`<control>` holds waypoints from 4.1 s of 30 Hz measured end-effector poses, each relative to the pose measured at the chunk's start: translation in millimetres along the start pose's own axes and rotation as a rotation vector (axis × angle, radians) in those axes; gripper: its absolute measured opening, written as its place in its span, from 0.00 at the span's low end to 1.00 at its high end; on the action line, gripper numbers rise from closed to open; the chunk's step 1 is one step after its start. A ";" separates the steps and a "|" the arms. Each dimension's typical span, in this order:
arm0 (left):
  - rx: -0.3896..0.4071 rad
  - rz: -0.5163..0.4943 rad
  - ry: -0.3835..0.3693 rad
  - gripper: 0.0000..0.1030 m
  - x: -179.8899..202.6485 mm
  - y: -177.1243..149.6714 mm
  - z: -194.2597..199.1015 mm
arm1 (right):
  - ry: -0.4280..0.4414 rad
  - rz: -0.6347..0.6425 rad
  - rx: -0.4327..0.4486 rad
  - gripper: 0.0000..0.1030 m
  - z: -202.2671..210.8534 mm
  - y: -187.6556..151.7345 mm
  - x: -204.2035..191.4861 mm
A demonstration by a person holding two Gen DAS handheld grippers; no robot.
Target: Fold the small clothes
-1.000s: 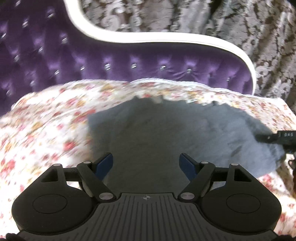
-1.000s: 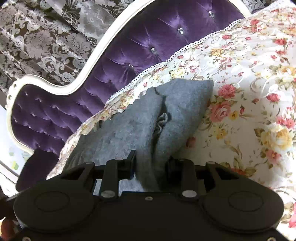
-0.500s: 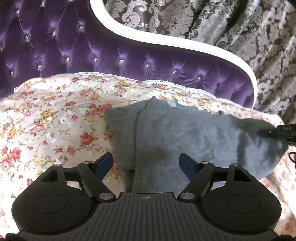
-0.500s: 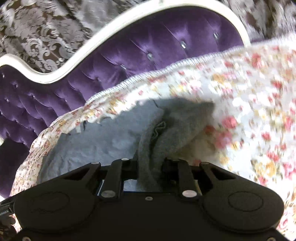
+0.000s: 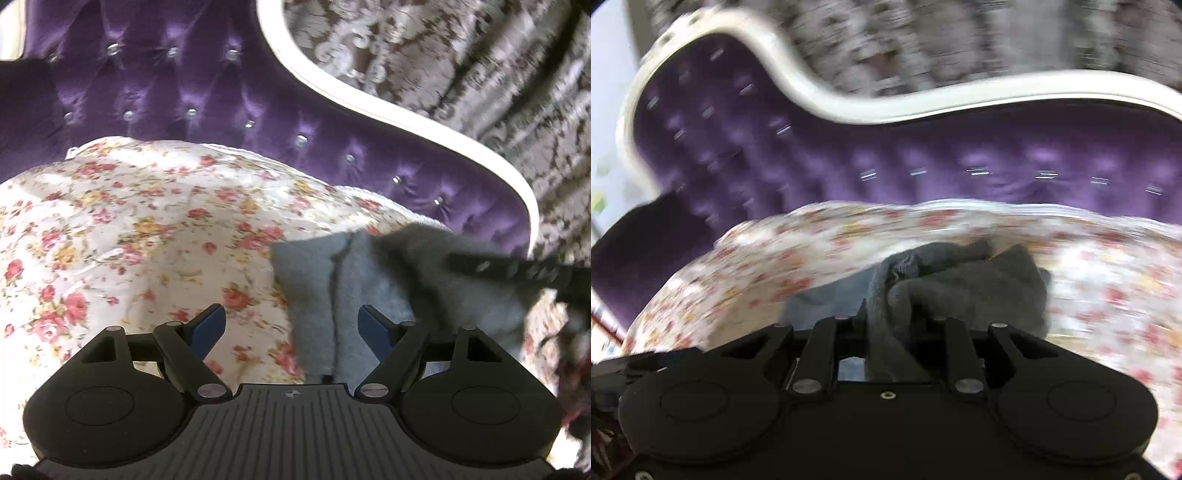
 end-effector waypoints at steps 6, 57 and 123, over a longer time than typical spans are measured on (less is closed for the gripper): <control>0.002 0.062 0.006 0.75 -15.9 6.6 1.2 | 0.050 0.130 -0.058 0.27 -50.4 -23.7 -68.3; -0.127 -0.080 -0.013 0.76 20.2 -51.5 -35.5 | 0.186 -0.104 0.092 0.70 -40.4 -25.6 40.1; -0.311 0.157 -0.496 0.26 111.4 -217.4 117.2 | 0.252 -0.372 -0.029 0.42 150.1 -218.6 42.1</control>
Point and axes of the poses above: each gripper's, at about its wrist camera, not at the fingertips, and z roughly against the way its jaws point, x to its right, y to its top, the point moved 5 cm from there along -z, roughly the way its jaws point, and after that the axes turned 3 degrees about z, right-handed, at the moved point
